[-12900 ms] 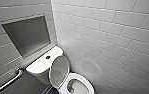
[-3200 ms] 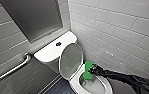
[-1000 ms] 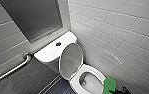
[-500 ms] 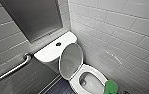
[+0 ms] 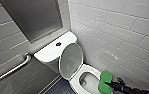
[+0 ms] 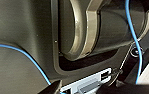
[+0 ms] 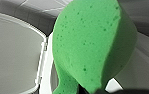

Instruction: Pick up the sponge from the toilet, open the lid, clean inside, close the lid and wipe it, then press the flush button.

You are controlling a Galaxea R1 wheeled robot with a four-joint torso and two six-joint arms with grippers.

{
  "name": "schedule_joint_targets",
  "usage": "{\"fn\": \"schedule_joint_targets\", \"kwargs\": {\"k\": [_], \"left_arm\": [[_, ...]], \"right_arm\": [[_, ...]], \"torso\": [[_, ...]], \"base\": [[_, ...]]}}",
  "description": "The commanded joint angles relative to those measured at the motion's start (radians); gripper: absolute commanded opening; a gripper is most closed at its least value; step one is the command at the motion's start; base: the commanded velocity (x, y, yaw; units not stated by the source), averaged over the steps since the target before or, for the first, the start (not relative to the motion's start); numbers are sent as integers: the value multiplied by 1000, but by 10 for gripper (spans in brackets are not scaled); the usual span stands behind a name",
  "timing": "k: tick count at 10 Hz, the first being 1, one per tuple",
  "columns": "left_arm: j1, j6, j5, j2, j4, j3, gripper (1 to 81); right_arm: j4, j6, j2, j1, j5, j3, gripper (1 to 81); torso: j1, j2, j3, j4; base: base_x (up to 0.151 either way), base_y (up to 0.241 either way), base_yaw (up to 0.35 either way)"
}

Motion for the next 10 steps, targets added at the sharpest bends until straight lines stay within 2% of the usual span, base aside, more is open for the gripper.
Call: {"fn": "schedule_joint_targets", "kwargs": {"k": [1, 3, 6, 8, 10], "left_arm": [[32, 5, 87, 2, 5, 7, 811], [30, 5, 88, 4, 6, 7, 811], [32, 5, 88, -1, 5, 7, 811], [27, 5, 88, 1, 5, 7, 811], [25, 5, 87, 2, 5, 7, 811]], "right_arm": [[-9, -2, 84, 176, -233, -83, 10], [-38, -2, 226, 201, -318, -203, 10], [-54, -2, 361, 280, -368, -307, 10], [-58, -2, 430, 361, -444, -358, 10], [-86, -3, 515, 377, -465, -442, 10]], "torso": [[0, 0, 0, 0], [0, 0, 0, 0], [0, 0, 0, 0], [0, 0, 0, 0], [0, 0, 0, 0]], "base": [[0, 0, 0], [0, 0, 0], [0, 0, 0], [0, 0, 0], [0, 0, 0]]}}
